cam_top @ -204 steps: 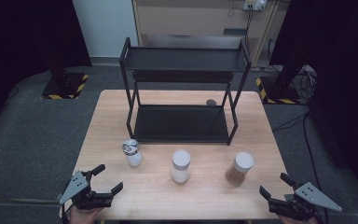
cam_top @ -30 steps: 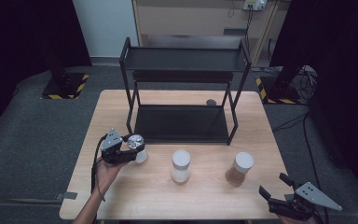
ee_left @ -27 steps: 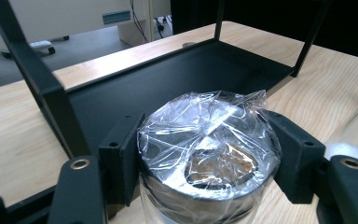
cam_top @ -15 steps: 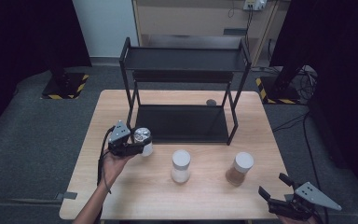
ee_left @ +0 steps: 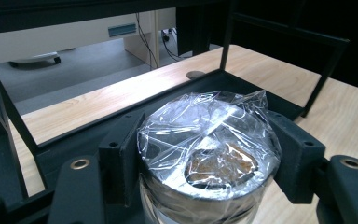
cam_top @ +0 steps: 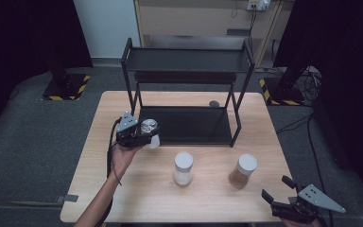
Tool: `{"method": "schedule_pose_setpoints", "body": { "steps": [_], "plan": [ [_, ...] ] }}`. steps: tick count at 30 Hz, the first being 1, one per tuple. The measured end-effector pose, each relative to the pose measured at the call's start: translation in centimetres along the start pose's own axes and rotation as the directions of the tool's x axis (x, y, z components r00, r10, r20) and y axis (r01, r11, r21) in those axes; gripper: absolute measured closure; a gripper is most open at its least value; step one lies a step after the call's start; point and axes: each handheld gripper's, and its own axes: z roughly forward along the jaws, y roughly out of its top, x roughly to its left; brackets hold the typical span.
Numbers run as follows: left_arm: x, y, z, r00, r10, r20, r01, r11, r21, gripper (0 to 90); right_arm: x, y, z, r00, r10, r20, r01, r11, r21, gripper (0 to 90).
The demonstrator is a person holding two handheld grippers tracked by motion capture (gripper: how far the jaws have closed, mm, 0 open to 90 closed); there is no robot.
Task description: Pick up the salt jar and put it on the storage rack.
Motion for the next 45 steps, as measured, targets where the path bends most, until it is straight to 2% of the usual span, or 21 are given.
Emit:
{"method": "schedule_pose_setpoints", "body": {
  "steps": [10, 16, 25, 29, 33, 38, 45],
  "plan": [
    [0.4, 0.4, 2.3, 0.9995, 0.008, -0.031, -0.008, 1.0, -0.003, 33.5, -0.1, -0.1, -0.1, 1.0, 0.004, 0.0, -0.004, 1.0, -0.003, 5.4],
    [0.7, 0.4, 3.4, 0.9983, -0.009, -0.058, 0.009, 0.9999, -0.01, 33.5, -0.1, -0.1, 0.0, 1.0, 0.005, -0.002, -0.005, 1.0, -0.002, 5.4],
    [0.4, 0.2, 5.3, 0.9932, -0.034, -0.112, 0.033, 0.9994, -0.015, 33.6, -0.1, -0.1, -0.1, 1.0, 0.006, -0.001, -0.006, 1.0, -0.003, 5.5],
    [0.2, 0.3, 6.1, 0.9916, -0.019, -0.128, 0.019, 0.9998, -0.001, 33.5, -0.2, -0.1, -0.1, 0.9999, 0.01, -0.003, -0.01, 0.9999, -0.005, 5.5],
    [0.1, 0.1, 6.6, 0.9897, -0.03, -0.14, 0.031, 0.9995, 0.002, 33.5, -0.2, -0.1, -0.1, 1.0, 0.008, -0.005, -0.008, 1.0, -0.006, 5.6],
    [-0.1, 0.0, 7.1, 0.9868, -0.018, -0.161, 0.02, 0.9997, 0.012, 33.5, -0.3, -0.1, -0.2, 0.9999, 0.009, -0.006, -0.009, 0.9999, -0.007, 5.6],
    [-0.1, -0.4, 7.5, 0.9844, -0.02, -0.175, 0.024, 0.9995, 0.02, 33.5, -0.3, -0.2, -0.2, 0.9999, 0.01, -0.009, -0.01, 0.9999, -0.008, 5.7]
  ]
}}
